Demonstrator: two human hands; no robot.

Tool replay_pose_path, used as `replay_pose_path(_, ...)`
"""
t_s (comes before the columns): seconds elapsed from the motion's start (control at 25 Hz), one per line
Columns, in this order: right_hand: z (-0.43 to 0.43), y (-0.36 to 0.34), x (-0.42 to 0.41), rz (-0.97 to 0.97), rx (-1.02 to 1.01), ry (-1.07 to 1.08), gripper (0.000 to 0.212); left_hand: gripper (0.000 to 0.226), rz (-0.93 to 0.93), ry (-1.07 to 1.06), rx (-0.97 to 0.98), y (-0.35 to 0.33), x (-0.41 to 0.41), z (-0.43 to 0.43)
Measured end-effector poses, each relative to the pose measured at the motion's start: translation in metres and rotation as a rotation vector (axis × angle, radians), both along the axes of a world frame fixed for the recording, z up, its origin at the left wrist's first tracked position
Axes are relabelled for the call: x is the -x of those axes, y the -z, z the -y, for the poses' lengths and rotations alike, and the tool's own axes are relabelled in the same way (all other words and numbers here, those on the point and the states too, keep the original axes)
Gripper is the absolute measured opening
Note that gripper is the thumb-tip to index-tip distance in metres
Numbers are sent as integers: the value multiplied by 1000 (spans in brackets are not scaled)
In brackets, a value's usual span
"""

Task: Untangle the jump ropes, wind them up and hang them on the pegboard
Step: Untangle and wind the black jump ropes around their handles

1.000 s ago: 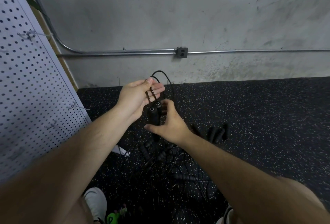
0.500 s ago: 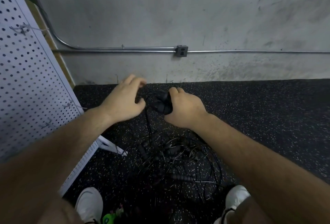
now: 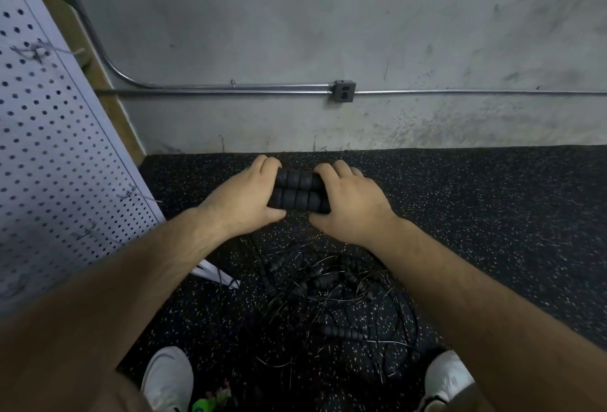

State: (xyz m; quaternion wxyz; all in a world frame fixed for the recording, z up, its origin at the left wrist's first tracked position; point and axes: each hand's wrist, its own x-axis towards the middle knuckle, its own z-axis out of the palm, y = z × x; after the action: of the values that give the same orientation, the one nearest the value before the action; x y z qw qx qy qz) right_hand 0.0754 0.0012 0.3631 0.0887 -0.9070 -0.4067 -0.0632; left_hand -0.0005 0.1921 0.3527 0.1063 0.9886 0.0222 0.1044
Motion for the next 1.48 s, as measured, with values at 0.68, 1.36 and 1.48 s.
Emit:
replay_pose_path(0.68, -3, -6, 29, -36, -485, -64, 73, 97, 270, 171, -252, -3, 21, -3)
replay_pose_path(1.36, -116, 26, 69, -847, -525, -276, 20, 79, 321, 0, -32, -35, 38, -35)
replay_pose_path(1.48, -99, 16, 54, -992, -399, -284, 23, 78, 297, 5, -39, -34, 45, -48)
